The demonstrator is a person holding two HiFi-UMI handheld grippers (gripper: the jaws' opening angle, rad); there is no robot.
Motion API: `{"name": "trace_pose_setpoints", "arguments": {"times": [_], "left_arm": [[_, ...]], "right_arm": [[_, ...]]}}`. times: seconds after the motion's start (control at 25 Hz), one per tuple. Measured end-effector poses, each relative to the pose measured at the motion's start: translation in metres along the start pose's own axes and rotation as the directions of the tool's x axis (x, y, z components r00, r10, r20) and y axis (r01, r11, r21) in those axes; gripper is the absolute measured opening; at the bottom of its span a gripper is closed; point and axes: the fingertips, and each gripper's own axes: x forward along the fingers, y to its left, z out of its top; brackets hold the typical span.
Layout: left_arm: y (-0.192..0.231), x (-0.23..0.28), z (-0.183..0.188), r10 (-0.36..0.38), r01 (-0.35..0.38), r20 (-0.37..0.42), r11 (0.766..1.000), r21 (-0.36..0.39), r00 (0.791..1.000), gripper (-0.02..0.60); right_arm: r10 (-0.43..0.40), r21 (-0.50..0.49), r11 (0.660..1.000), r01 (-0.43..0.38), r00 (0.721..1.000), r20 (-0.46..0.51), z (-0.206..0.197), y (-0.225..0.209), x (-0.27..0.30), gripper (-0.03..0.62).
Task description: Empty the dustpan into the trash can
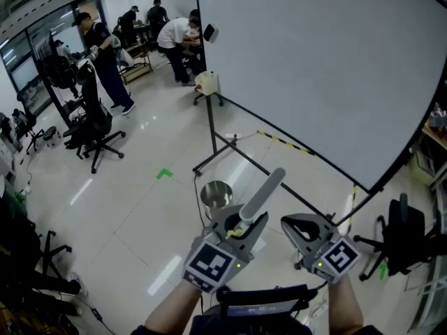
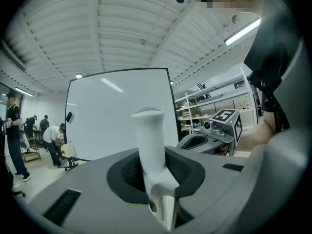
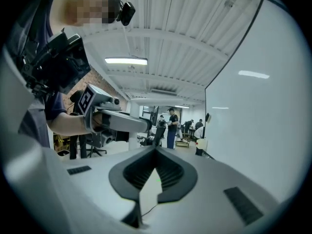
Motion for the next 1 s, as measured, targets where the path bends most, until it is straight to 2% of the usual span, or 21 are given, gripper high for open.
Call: {"name": "trace_pose_setpoints", "arguments": {"times": [0.16, 0.4, 0.64, 1.0], "left_arm": [[0.037, -0.017, -0.004, -0.026, 0.026, 0.016, 1.000, -0.006, 1.000, 0.061], [0.066, -0.011, 0.001, -0.061, 0.061, 0.018, 0.998, 0.016, 0.998, 0.060], [0.102, -0.017, -0.001, -0.047, 0.047, 0.024, 0.999, 0.022, 0.999, 0.060], [0.161, 0.014, 0.013, -0.041, 0.040, 0.018, 0.999, 0.025, 0.999, 0.060]], "right_arm": [[-0.007, -0.014, 1.000, 0.006, 0.999, -0.046, 0.002, 0.011, 0.046, 0.014], [-0.029, -0.004, 1.000, 0.029, 0.999, -0.026, 0.022, 0.005, 0.073, 0.014], [-0.021, -0.016, 1.000, 0.020, 0.998, -0.062, 0.017, 0.003, 0.100, 0.014], [0.022, 0.014, 1.000, -0.022, 1.000, -0.019, 0.011, -0.049, 0.155, 0.014]]}}
